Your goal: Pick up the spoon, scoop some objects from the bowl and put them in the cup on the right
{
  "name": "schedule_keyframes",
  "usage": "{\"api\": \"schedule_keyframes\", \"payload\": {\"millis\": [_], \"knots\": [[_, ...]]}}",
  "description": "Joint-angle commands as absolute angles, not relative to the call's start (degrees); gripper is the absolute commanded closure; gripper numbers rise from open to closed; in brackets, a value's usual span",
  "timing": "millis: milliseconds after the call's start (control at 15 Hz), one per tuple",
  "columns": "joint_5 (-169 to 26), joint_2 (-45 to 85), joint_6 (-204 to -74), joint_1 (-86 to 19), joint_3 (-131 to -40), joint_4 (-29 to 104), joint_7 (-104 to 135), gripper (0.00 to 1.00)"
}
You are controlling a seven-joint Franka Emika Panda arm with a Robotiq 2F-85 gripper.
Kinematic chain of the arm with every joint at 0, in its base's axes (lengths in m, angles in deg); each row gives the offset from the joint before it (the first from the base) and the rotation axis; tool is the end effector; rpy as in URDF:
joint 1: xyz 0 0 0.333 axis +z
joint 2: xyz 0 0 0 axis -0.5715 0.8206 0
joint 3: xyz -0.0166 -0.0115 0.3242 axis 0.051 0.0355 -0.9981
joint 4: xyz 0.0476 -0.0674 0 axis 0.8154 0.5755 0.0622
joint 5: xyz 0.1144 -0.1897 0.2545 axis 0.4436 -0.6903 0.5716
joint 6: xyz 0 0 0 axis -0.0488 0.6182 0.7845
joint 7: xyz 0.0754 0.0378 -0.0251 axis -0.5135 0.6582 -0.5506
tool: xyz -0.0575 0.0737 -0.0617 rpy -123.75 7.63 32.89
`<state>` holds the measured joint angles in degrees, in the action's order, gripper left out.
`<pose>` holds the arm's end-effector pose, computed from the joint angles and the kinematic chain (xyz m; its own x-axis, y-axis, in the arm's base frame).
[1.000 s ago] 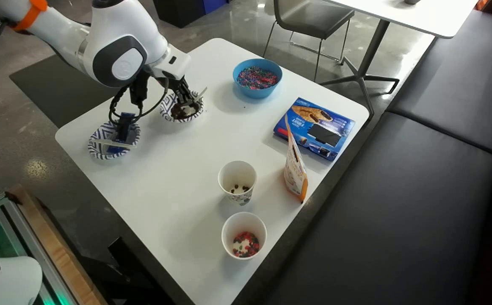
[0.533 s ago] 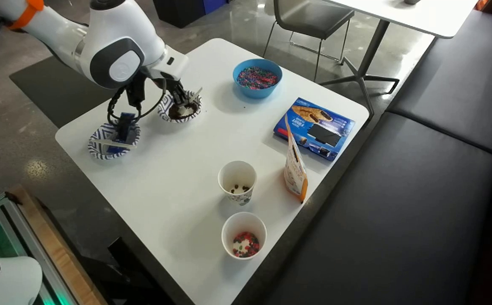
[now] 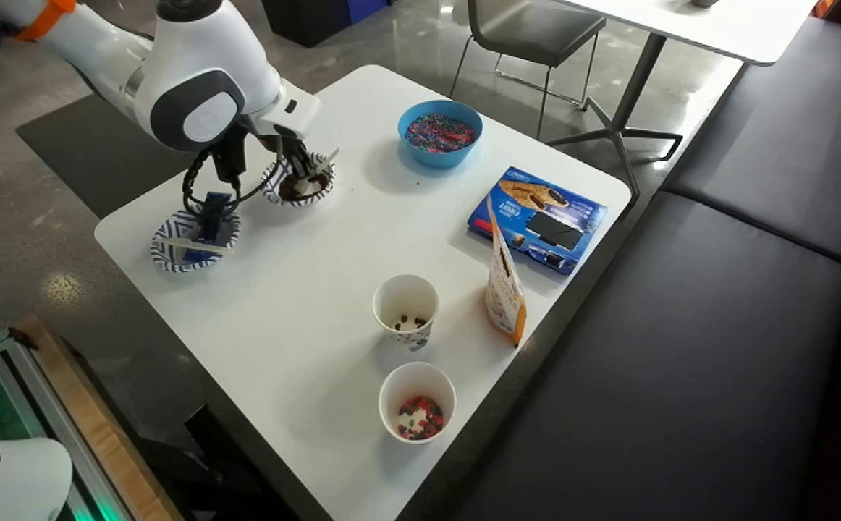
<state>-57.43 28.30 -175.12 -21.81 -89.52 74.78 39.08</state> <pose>0.5292 0.1078 0.2493 0.8718 -0.4488 0.1962 -0.4129 -0.8889 -0.1987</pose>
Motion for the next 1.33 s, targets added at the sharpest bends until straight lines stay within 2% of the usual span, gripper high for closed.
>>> {"api": "schedule_keyframes", "payload": {"millis": [0, 333, 733, 1267], "knots": [[-56.81, 28.03, -175.57, -22.11, -89.08, 75.41, 37.92, 0.96], [-57.11, 28.99, -177.67, -21.78, -88.02, 74.99, 37.86, 0.96], [-53.53, 28.78, -180.34, -24.93, -91.55, 74.87, 36.61, 0.96], [-53.14, 29.43, -177.75, -25.94, -92.91, 74.73, 34.38, 0.96]]}}
